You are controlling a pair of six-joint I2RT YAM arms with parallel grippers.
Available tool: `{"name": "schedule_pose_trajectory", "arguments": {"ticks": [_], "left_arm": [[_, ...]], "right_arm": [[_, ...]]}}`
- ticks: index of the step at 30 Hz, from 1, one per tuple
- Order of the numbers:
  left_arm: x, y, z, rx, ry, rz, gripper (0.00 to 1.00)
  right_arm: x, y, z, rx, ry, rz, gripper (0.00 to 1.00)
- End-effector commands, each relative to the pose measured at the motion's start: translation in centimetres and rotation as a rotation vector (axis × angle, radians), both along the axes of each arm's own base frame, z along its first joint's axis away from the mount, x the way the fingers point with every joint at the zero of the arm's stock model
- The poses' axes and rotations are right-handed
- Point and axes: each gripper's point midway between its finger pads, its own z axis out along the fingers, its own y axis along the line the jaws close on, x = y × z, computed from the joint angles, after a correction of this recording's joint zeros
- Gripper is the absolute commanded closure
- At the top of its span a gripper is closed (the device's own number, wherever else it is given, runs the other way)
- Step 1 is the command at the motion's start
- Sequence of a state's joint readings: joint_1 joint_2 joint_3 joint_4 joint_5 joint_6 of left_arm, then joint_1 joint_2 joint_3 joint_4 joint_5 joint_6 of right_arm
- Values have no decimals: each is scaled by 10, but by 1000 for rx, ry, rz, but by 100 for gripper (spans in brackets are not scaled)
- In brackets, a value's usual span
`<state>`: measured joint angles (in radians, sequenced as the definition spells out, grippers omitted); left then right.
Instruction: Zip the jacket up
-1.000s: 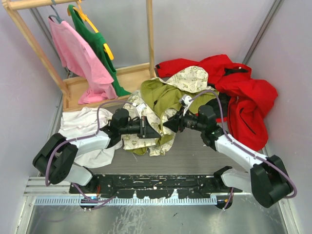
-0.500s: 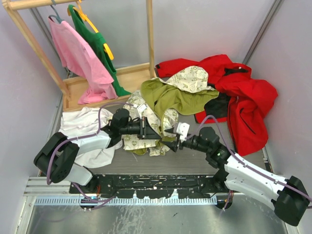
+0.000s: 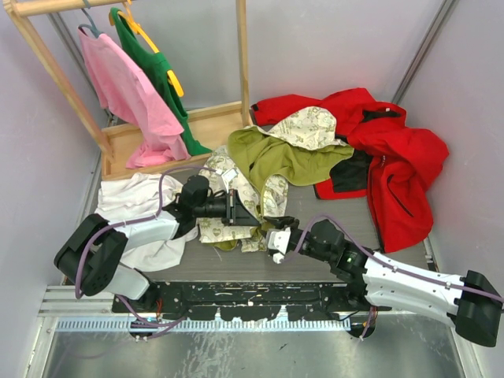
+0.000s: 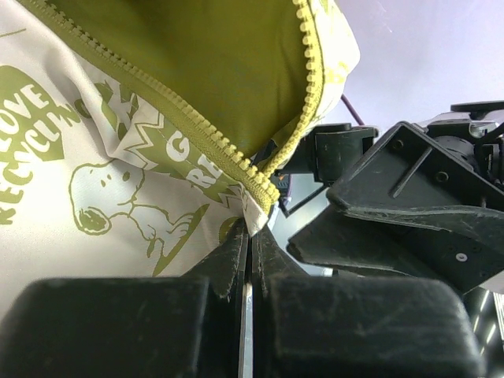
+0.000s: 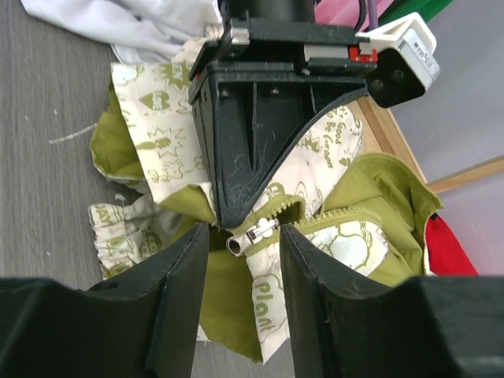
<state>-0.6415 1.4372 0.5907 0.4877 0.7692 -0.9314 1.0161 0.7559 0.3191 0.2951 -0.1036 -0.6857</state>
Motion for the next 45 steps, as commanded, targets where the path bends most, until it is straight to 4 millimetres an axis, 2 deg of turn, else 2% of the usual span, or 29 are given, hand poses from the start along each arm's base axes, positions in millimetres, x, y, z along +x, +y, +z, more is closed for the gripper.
{"name": "schedule_pose_trajectory", "arguments": {"ticks": [1, 4, 9, 22, 32, 45], "left_arm": [[1, -3, 29, -46, -67, -29, 100], [1, -3, 28, -43, -69, -28, 100], [0, -3, 27, -40, -65, -36, 100], [-2, -2, 26, -36, -57, -41, 100], [-4, -1, 26, -38, -58, -42, 100], [-9, 7, 11, 30, -57, -35, 100]], "right_arm": [[12, -6, 9, -28, -145, -62, 56], [14, -7, 8, -50, -173, -77, 59], [15, -5, -3, -102, -181, -82, 60], [22, 0, -3, -130, -262, -113, 60], [22, 6, -12, -183, -274, -104, 60], [21, 8, 4, -143, -283, -114, 80]]}}
